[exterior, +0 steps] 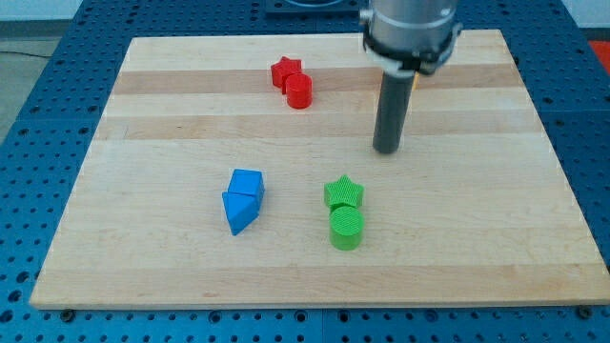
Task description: Separate the yellow hexagon from the yellow heart
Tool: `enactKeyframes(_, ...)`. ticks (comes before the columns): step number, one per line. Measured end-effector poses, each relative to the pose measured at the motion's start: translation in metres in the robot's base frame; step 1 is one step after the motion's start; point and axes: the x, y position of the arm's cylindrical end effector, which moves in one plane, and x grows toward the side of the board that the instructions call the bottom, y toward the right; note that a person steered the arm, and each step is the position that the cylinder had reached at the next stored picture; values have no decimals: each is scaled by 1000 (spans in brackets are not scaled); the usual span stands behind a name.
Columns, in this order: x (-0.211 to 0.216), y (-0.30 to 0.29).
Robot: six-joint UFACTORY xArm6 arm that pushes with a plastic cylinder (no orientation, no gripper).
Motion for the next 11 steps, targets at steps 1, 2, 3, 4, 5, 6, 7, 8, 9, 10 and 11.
enactKeyframes(1, -15, -12)
enactKeyframes(2, -54, -15)
enactKeyframes(3, -89, -2)
enactKeyframes(4, -119, 10)
enactKeyframes(5, -106, 31)
enactKeyframes(6, -83, 24)
enactKeyframes(7, -95, 44)
enactKeyframes(8, -109, 63)
enactKeyframes(9, -99, 71)
enactKeyframes(10, -98, 72)
enactKeyframes(11, -97, 75)
